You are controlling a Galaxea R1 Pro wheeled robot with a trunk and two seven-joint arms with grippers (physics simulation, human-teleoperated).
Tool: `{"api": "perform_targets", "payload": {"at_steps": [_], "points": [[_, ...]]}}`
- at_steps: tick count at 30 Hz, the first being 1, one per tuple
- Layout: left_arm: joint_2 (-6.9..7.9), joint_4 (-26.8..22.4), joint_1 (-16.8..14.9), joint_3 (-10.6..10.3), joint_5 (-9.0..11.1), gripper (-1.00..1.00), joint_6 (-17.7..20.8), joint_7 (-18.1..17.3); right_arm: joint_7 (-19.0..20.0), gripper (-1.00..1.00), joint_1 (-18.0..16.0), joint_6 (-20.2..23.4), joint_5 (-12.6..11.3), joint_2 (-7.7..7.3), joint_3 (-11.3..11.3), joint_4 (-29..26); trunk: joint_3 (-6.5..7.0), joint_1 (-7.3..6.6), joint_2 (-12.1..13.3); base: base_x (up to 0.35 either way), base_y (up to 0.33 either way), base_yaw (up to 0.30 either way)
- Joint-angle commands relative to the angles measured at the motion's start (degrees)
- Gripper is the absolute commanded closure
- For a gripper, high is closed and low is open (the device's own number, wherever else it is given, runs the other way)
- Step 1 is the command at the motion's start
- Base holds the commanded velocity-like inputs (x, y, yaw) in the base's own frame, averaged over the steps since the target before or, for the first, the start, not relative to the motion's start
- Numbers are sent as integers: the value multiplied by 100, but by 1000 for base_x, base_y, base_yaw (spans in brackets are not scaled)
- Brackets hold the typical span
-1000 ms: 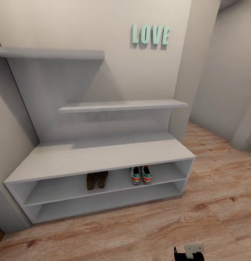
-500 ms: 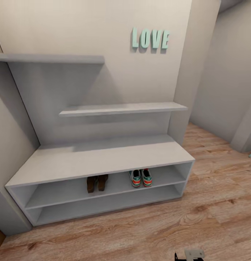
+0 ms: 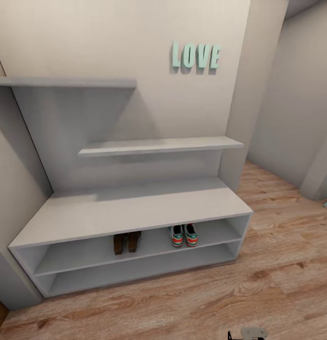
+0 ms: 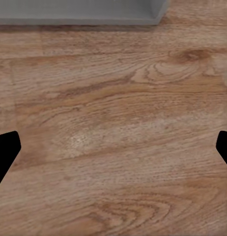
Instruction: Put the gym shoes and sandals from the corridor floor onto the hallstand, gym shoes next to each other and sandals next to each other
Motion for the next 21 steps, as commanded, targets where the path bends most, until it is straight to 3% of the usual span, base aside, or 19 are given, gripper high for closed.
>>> {"api": "perform_targets", "payload": {"at_steps": [1, 21], "points": [[0, 6, -3, 17, 58, -100, 2, -56, -56, -100, -3, 1, 28, 0, 39, 4, 13, -23, 39, 0, 0, 0], [14, 6, -3, 20, 101, -100, 2, -52, -40, -100, -3, 6, 41, -6, 32, 20, 372, -463, 841, 0, 0, 0]]}}
